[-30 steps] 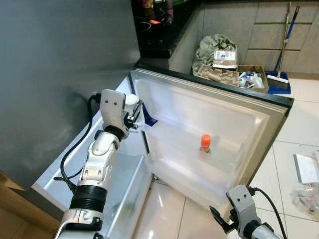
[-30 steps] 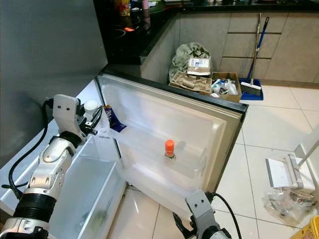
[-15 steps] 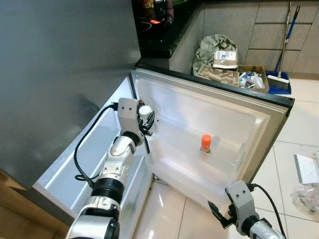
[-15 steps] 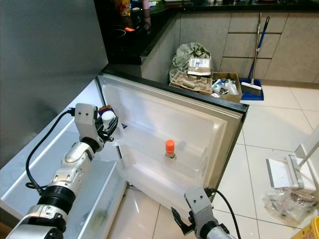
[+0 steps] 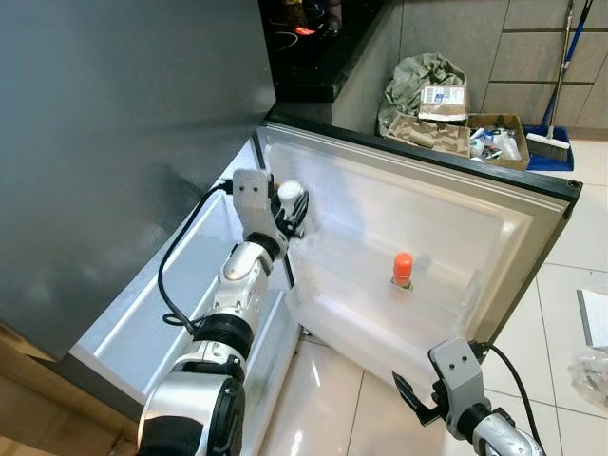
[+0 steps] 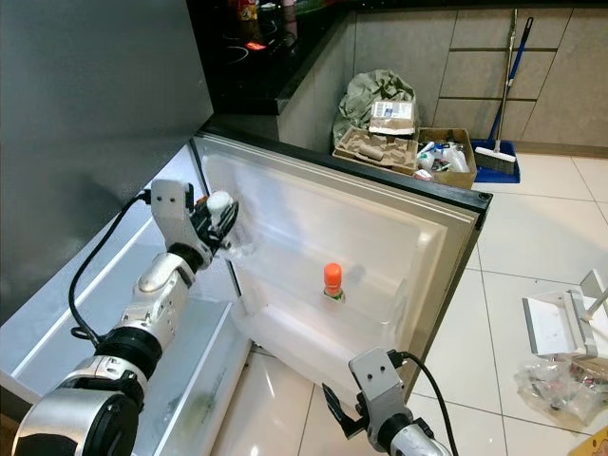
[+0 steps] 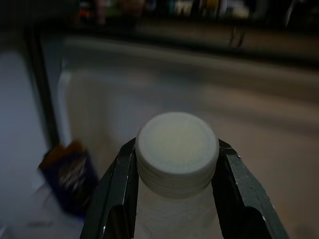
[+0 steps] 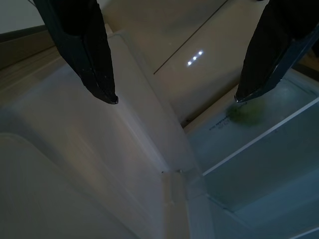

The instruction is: Restocking fridge

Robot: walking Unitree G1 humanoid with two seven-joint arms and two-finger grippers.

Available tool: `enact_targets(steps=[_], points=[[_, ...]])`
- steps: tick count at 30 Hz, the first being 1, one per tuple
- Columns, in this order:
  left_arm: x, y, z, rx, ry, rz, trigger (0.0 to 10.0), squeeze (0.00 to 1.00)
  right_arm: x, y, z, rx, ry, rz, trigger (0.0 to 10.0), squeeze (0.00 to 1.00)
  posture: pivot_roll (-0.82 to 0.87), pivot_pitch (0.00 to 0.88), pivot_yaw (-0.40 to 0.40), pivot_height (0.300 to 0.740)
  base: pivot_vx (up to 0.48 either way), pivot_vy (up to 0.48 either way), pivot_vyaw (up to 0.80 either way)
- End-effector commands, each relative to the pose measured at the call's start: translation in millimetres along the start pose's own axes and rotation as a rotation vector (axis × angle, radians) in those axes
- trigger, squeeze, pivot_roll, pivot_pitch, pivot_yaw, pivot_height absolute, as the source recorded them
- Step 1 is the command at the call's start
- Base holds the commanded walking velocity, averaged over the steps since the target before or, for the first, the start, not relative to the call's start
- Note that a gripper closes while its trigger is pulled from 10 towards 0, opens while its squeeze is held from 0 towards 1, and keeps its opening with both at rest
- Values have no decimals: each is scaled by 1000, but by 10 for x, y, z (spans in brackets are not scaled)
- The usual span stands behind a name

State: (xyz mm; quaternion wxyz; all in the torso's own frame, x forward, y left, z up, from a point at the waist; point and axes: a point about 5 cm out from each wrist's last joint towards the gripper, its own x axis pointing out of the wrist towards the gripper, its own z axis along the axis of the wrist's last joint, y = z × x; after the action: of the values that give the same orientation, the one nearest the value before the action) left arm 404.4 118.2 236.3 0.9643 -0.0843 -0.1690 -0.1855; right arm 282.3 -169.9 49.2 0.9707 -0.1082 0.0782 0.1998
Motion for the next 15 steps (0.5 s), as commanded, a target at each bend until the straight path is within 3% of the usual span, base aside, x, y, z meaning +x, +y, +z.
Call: enact_targets(steps=[1, 6, 15], points=[[40, -24, 135, -25, -93, -7, 0, 0, -39, 36, -31, 23, -5, -2, 10000, 0, -82, 201, 123, 740, 0, 0, 0], [61, -62, 173, -70, -132, -21, 0, 0, -39, 42, -29, 27, -8, -2, 10000, 0, -81, 201, 119, 740, 0, 0, 0], [-4, -133, -68, -113, -91, 35, 0, 0, -23, 77, -6, 31, -29, 3, 10000, 0, -81, 209, 119, 740, 0, 0, 0]])
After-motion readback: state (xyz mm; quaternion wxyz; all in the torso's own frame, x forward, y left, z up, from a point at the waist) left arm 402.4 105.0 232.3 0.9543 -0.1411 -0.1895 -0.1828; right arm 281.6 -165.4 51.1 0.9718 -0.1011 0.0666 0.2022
